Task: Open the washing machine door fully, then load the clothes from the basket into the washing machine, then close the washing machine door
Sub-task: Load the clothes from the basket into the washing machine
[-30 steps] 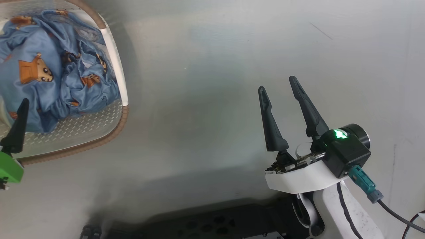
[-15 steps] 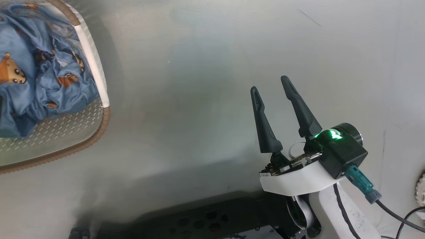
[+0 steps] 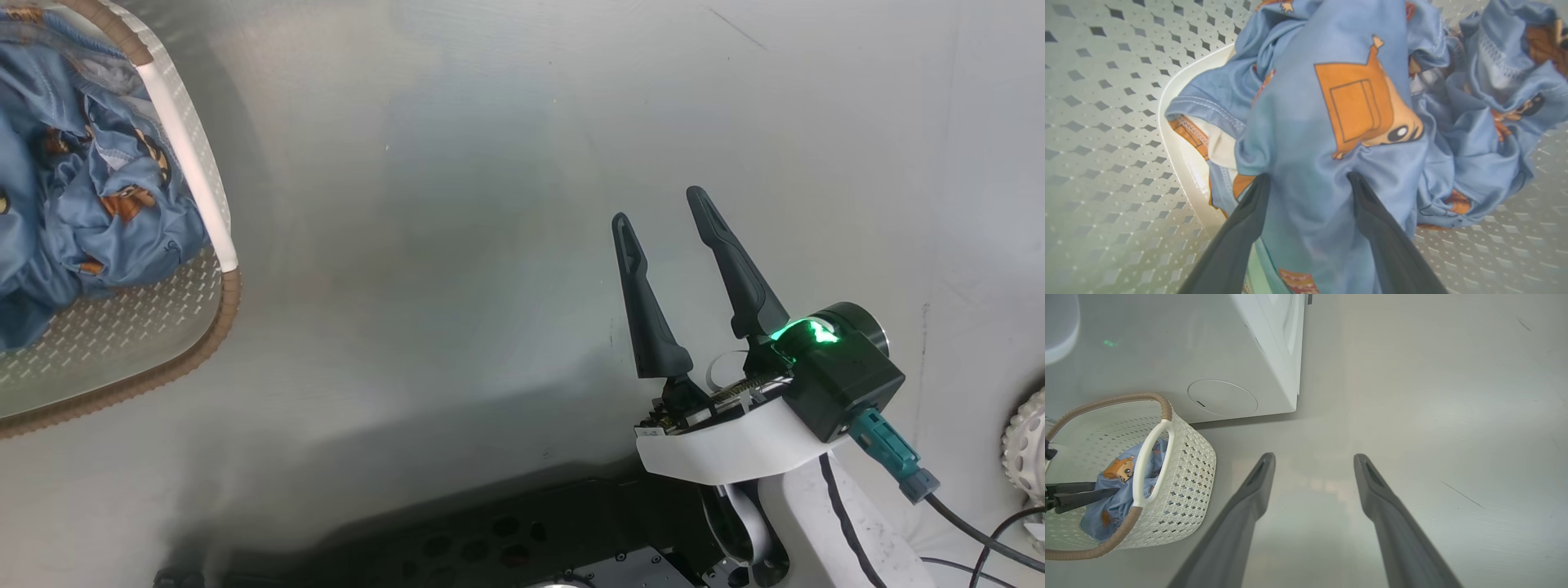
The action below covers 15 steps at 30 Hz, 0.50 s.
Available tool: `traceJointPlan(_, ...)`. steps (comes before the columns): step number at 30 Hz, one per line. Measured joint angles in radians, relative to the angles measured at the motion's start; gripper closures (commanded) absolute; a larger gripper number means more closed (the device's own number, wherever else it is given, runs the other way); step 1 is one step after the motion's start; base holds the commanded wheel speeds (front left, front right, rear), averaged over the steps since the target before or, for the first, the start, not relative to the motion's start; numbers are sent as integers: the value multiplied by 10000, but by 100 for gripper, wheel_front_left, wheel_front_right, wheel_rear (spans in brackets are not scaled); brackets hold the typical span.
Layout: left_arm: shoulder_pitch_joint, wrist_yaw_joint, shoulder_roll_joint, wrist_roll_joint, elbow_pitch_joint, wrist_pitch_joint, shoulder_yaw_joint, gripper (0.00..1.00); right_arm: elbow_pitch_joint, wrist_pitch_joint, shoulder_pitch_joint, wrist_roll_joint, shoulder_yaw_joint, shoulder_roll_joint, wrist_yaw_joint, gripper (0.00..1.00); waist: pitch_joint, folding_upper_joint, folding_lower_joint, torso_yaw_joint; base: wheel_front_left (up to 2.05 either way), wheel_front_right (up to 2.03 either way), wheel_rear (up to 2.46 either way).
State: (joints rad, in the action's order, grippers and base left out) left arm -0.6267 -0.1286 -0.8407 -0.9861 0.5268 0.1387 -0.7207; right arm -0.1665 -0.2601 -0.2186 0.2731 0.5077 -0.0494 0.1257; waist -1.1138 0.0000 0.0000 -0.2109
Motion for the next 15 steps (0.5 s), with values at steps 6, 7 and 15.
traceJointPlan(6, -241, 0, 54, -150, 305, -102, -209, 28, -2, 0, -43, 13, -63, 2, 0, 0, 25, 0, 0, -7, 0, 0, 0)
traceJointPlan(7, -272, 0, 98, -186, 307, -102, -270, 100, -2, 0, -70, 13, -90, 2, 0, 0, 37, 0, 0, -2, 0, 0, 0)
traceJointPlan(15, -472, 0, 786, -328, -23, 376, -865, 100, 69, 0, -221, -19, -545, 2, 0, 0, 367, 0, 0, 137, 0, 0, 0)
